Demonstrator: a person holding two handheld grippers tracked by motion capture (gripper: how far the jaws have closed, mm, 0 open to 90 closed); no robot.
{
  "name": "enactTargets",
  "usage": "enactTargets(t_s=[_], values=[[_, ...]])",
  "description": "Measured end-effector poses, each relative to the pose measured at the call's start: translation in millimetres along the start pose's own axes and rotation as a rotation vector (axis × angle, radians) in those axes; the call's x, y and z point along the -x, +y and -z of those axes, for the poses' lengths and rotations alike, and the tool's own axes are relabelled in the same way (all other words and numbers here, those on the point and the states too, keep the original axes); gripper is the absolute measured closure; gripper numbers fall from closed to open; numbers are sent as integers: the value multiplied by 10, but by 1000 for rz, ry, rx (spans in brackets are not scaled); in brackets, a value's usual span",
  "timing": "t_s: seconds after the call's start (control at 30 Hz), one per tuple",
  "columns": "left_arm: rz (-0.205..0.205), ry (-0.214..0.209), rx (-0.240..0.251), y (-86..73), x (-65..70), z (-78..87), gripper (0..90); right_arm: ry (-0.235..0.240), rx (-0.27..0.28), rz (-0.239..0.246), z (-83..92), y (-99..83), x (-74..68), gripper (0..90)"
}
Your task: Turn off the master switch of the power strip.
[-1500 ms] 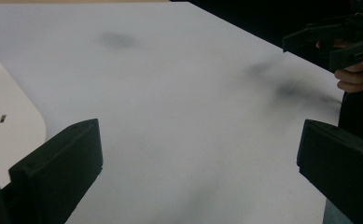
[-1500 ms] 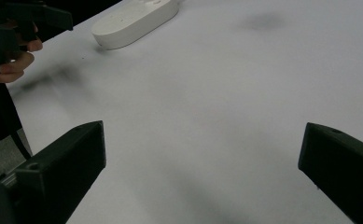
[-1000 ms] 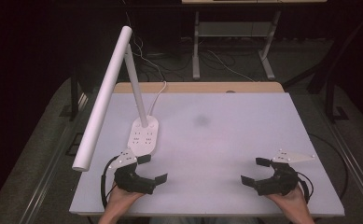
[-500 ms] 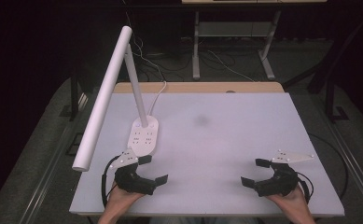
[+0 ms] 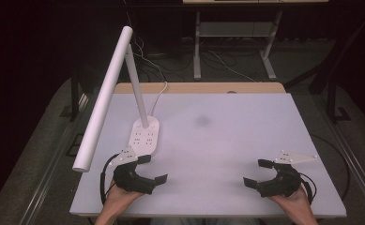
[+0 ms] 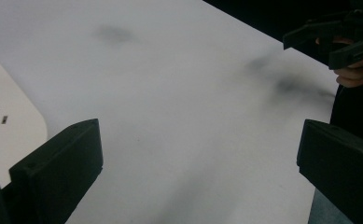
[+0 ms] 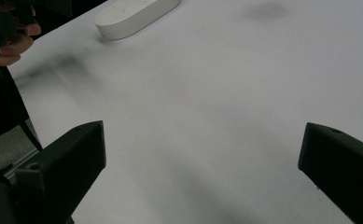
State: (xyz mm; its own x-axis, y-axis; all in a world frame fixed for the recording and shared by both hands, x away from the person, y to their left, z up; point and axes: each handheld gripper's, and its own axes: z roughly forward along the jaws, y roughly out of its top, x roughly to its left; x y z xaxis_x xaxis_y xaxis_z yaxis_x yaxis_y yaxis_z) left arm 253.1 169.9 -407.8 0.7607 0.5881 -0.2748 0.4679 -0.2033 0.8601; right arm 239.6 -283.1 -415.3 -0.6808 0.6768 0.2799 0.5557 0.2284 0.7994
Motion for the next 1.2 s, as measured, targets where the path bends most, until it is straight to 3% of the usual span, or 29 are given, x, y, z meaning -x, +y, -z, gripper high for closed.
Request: enactTargets(t_s=[0.47,1.2], values=[[3,3,-24,100,-41,46,0,-4,-3,0,4,-2,8,1],[30,45,-32,233,-306,183,0,-12,7,-13,25,-9,33,0]])
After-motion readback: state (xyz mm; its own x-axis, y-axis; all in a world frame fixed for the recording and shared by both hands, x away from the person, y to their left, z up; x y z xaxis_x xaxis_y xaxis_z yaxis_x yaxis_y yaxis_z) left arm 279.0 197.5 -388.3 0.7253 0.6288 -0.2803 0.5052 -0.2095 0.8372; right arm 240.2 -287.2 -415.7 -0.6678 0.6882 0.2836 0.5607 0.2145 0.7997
